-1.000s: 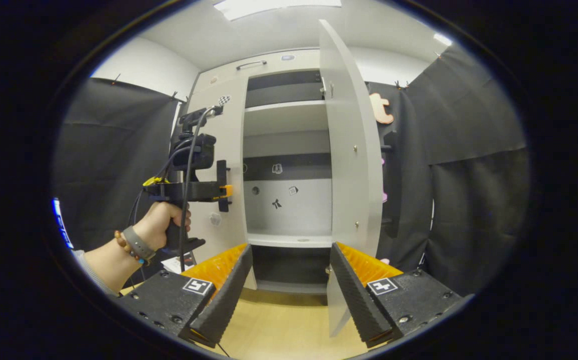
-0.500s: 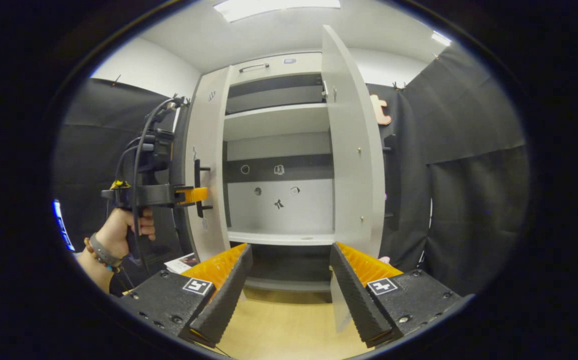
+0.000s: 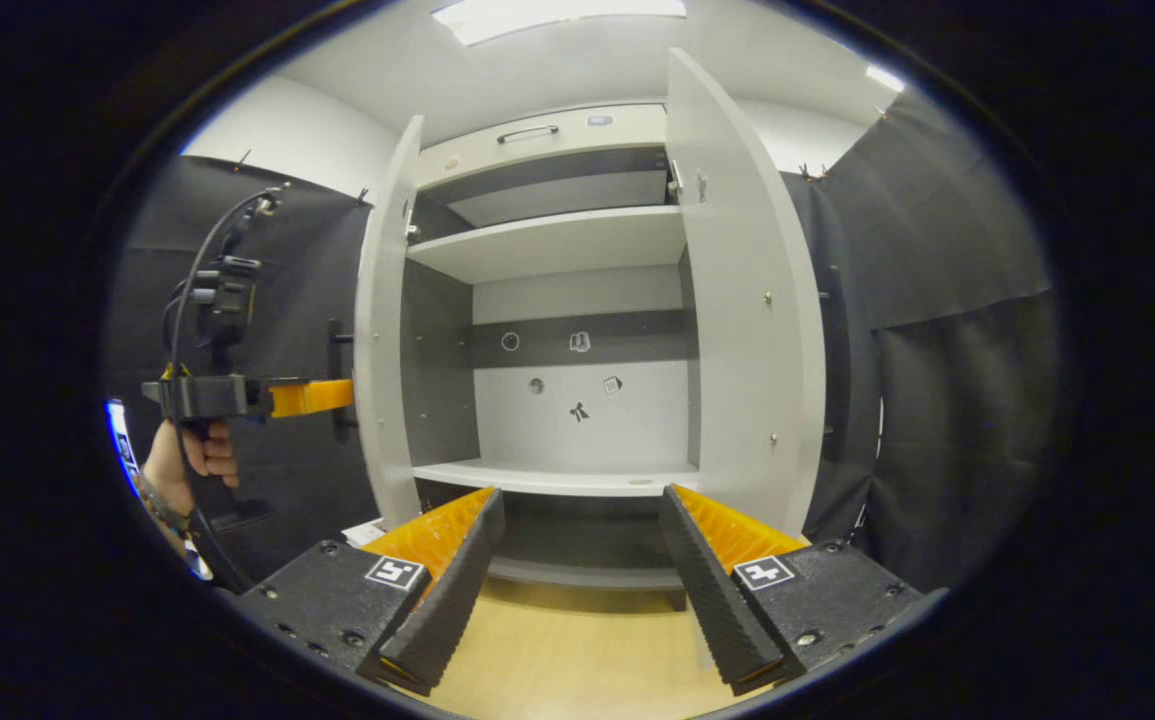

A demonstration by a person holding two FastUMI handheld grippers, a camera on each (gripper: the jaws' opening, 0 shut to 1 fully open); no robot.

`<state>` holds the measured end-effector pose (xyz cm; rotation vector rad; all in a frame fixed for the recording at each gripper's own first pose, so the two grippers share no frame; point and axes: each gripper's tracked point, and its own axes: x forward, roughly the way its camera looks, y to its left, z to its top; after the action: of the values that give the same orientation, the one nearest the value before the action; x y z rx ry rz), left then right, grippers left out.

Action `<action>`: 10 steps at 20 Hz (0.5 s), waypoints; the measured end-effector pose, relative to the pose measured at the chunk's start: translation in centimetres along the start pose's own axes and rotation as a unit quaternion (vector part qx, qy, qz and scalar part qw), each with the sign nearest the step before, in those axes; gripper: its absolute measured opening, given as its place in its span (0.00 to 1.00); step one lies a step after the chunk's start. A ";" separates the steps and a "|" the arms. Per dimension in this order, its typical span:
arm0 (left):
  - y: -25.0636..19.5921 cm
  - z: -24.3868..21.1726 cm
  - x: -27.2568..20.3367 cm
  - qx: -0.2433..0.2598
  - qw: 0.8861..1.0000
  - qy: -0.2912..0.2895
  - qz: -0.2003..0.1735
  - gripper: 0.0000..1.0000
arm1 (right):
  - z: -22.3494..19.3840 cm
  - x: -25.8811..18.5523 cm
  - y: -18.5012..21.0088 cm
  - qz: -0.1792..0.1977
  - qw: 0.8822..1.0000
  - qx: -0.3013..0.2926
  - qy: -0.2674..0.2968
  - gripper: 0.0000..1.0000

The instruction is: Open the right door of the double-door shoe cabinet with the right hand, and open the left door with the left hand.

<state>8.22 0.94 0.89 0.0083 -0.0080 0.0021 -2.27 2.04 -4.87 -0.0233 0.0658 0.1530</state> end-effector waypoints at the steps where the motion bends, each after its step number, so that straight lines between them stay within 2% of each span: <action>1: 0.9 0.0 -0.3 0.000 1.000 -0.002 0.003 0.01 | -0.1 0.1 0.1 0.002 1.000 0.000 0.002 0.98; 4: 2.4 -0.1 -0.8 -0.001 1.000 -0.002 0.006 0.01 | 0.1 0.4 0.6 0.004 1.000 -0.001 -0.001 0.98; 10: 5.8 -0.6 -1.2 0.004 0.999 0.006 0.041 0.01 | -0.5 0.8 0.9 0.002 1.000 -0.001 0.007 0.98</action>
<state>6.98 6.71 0.32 0.0150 0.0039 0.0836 -1.67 2.99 -5.43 -0.0271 0.0801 0.1578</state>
